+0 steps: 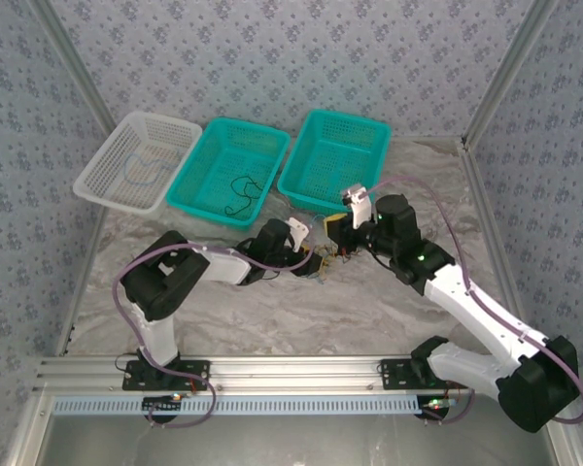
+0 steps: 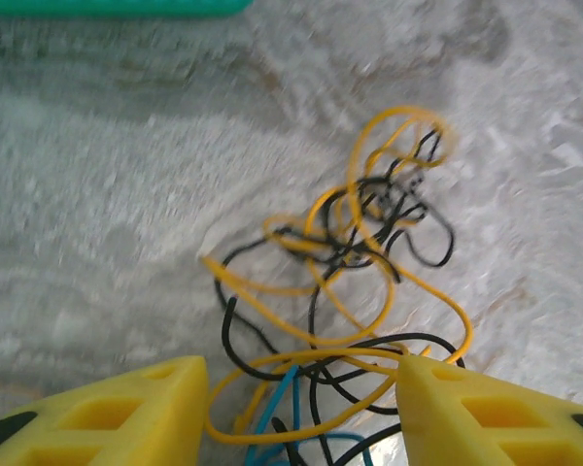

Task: Untangle the cables

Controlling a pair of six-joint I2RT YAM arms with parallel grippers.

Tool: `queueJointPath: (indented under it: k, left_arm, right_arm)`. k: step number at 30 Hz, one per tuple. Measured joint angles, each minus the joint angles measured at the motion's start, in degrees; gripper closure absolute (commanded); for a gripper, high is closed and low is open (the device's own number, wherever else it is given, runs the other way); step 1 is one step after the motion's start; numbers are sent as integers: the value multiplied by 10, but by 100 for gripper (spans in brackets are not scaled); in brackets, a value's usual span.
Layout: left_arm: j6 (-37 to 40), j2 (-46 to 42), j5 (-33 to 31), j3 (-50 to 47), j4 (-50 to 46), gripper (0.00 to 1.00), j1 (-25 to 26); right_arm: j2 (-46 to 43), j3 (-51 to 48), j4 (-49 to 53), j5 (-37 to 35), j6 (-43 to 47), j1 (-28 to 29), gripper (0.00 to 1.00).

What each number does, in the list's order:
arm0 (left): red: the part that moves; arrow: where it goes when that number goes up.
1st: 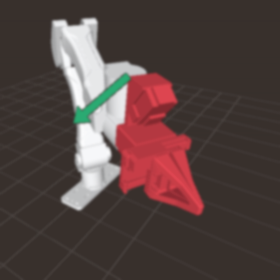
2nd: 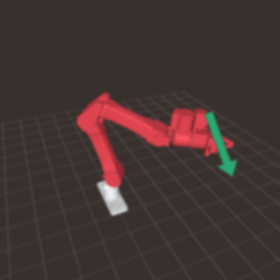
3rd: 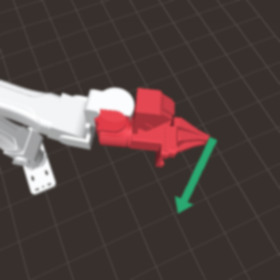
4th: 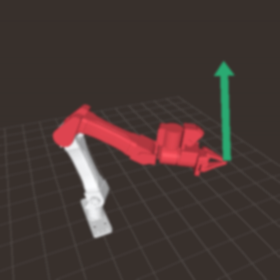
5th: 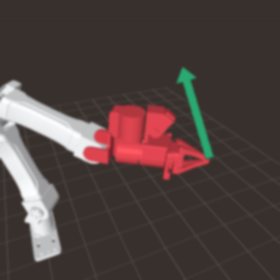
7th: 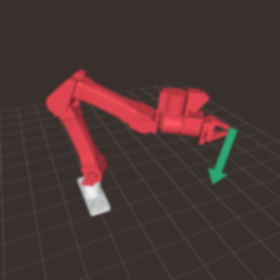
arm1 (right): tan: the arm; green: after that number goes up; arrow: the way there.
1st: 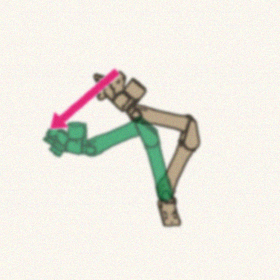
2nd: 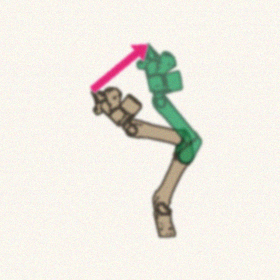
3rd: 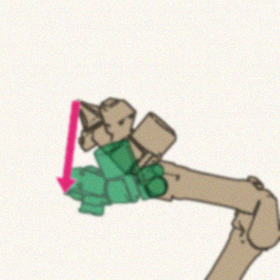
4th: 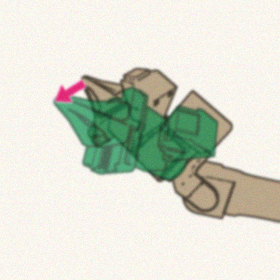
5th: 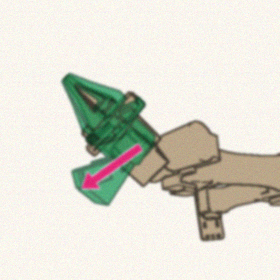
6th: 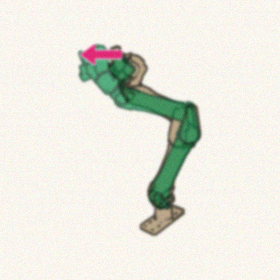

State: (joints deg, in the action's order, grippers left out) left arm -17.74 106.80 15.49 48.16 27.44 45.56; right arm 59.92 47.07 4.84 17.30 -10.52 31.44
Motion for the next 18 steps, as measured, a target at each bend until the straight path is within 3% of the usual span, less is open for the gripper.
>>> queueJointPath:
  k: [18]
  left_arm:
    - [-52,7,-73,8,-36,51,13]
  right_arm:
    - [-79,-1,-77,-61,-17,-31,100]
